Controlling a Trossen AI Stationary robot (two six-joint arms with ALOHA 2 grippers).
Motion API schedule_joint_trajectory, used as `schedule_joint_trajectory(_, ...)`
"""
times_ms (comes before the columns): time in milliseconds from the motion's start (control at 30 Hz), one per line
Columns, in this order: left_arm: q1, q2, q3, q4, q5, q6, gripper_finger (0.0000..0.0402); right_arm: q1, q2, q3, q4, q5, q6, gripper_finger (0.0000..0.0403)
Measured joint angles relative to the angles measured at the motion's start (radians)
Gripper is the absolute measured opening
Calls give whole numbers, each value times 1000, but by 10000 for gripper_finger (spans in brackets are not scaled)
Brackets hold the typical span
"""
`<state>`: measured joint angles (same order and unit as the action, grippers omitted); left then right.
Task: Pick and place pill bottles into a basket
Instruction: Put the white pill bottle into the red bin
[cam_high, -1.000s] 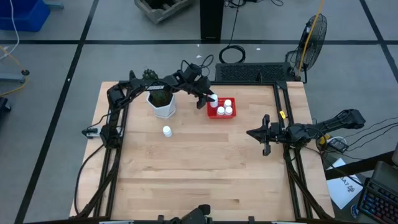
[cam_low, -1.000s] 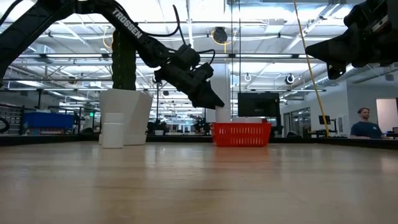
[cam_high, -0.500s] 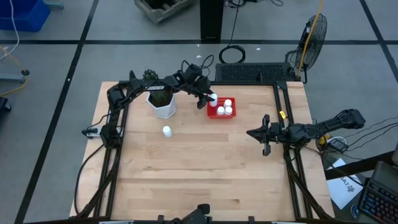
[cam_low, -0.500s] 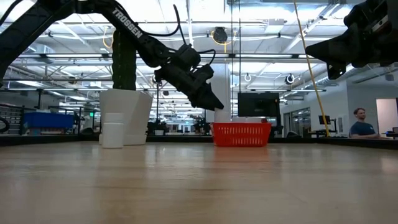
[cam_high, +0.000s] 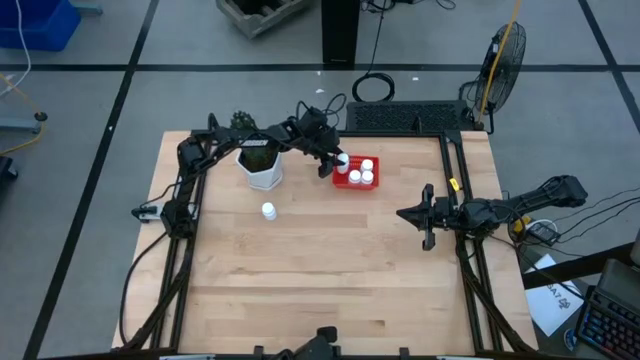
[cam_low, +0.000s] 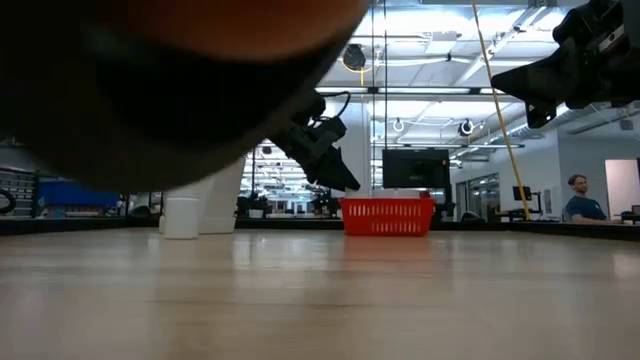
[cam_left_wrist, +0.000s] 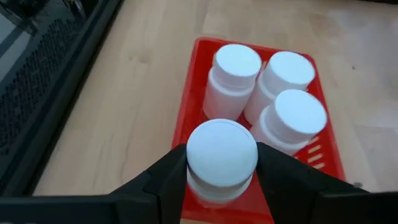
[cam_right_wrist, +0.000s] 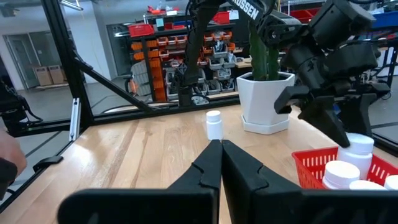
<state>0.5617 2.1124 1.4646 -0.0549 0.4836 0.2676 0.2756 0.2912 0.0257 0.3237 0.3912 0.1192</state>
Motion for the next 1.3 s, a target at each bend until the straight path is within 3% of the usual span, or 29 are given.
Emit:
schedule_joint_trajectory(200,4,-2,0,-8,-13,-4,166,0,0,0,0,0,0,4)
schedule_joint_trajectory(500,11,-2,0,-71,3,33,198,0,0,0,0,0,0,4)
schedule_joint_trajectory(900,10,-2,0,-64,-48,6,180,0,0,0,0,0,0,4)
schedule_joint_trajectory(1300,-17,-9,0,-81,-100,-14,230,0,0,0,0,0,0,4)
